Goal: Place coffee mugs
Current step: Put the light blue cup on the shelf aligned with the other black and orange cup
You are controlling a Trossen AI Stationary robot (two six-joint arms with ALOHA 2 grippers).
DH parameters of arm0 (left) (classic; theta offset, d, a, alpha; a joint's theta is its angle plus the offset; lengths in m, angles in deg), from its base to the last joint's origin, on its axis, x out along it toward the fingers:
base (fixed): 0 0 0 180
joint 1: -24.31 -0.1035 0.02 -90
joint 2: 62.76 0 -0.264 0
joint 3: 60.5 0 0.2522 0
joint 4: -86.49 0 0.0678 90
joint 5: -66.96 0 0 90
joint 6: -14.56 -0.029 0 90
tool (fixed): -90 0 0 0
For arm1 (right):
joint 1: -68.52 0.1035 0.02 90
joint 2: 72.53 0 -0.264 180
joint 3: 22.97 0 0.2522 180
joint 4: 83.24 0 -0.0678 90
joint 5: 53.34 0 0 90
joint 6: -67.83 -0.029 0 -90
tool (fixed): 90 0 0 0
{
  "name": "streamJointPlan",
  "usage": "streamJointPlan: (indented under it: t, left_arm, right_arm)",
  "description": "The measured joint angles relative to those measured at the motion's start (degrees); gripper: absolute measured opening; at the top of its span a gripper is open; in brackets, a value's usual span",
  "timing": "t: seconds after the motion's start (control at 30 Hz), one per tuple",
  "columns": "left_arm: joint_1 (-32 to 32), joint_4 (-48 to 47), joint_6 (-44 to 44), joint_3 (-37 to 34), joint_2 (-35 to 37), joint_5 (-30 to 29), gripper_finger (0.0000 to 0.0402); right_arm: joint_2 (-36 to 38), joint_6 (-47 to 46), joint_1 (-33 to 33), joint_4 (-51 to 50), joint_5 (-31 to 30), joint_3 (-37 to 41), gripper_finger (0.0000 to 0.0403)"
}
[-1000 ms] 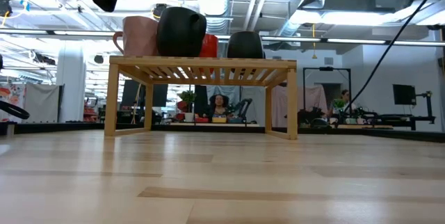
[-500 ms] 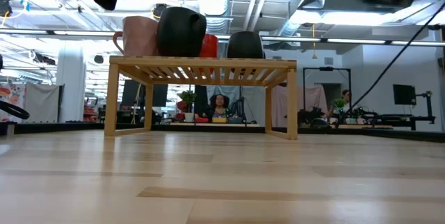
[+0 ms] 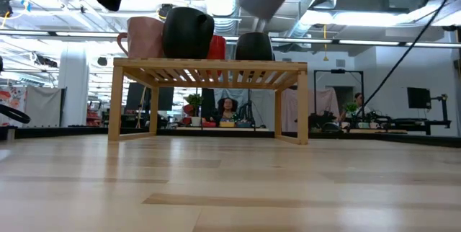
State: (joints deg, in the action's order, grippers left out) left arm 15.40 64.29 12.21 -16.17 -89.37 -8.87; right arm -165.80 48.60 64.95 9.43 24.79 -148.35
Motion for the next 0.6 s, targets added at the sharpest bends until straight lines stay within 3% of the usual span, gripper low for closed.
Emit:
streamJointPlan:
  t: [0.23, 0.6]
  left_arm:
    - [0.00, 0.10, 0.07, 0.00, 0.00, -0.01, 0.0158]
    - [0.00, 0.11, 0.09, 0.00, 0.00, 0.00, 0.0158]
  right_arm:
    - [-9.25, 1.79, -7.48, -3.52, -1.16, -8.84, 0.0041]
    - [-14.92, 4.32, -10.97, -5.15, -1.76, -9.75, 0.0041]
